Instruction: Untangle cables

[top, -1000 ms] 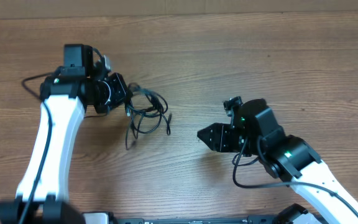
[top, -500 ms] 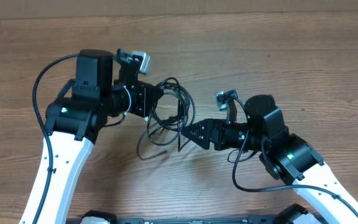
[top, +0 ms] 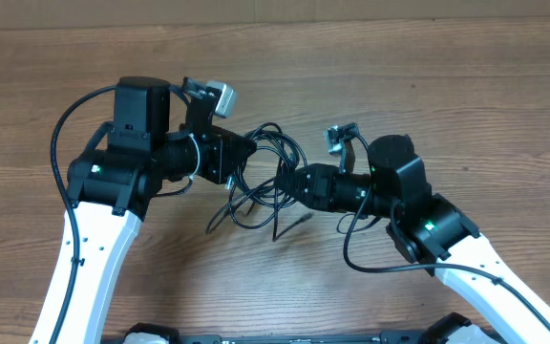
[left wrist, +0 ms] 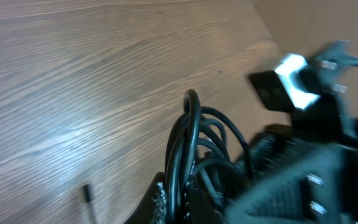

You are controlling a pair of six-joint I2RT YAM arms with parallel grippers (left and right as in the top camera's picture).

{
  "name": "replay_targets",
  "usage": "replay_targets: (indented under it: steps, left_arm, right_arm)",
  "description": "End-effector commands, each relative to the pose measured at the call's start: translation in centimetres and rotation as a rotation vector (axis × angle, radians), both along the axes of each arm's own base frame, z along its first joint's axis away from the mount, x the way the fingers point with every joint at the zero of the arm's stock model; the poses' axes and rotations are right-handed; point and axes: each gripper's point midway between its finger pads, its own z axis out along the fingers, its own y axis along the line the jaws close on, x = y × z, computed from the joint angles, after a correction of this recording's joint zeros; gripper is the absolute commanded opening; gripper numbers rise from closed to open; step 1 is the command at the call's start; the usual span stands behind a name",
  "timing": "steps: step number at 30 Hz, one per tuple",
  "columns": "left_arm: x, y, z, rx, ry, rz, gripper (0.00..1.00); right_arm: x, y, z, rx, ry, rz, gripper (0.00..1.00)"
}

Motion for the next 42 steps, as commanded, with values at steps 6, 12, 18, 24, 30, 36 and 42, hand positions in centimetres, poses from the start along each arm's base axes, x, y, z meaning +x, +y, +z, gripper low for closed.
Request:
replay_targets:
  steps: [6, 12, 18, 24, 30, 36, 42]
  left_arm:
    - [-3.6, -3.3, 2.3, -0.117, -0.038, -0.218, 0.04]
    - [-4.6, -5.0, 1.8, -0.096, -0.036, -0.275, 0.05]
    - [-2.7, -3.4, 0.6, -0.005, -0.047, -0.165, 0.05]
    - [0.5, 0.6, -1.0, 0.096, 0.032, 0.128, 0.04]
    - [2.8, 5.5, -2.5, 0.157, 0.143, 0.488, 0.05]
    - [3.3, 10.8, -4.0, 0.171, 0.276, 0.868, 0.05]
    - [1.2, 15.2, -5.8, 0.111, 0.490, 1.238, 0.04]
  right_arm:
    - [2.2, 0.3, 1.4, 0.025, -0.081, -0.048, 0.04]
    - [0.8, 1.8, 5.7, 0.143, -0.306, 0.116, 0.04]
    - [-5.1, 2.5, 7.7, 0.248, -0.503, 0.488, 0.04]
    - [-9.1, 1.7, 8.1, 0.334, -0.571, 0.731, 0.04]
    - [-9.5, 1.6, 7.8, 0.339, -0.561, 0.752, 0.04]
    - [-9.6, 1.5, 7.3, 0.333, -0.532, 0.753, 0.04]
    - [-9.5, 1.5, 5.5, 0.289, -0.455, 0.730, 0.04]
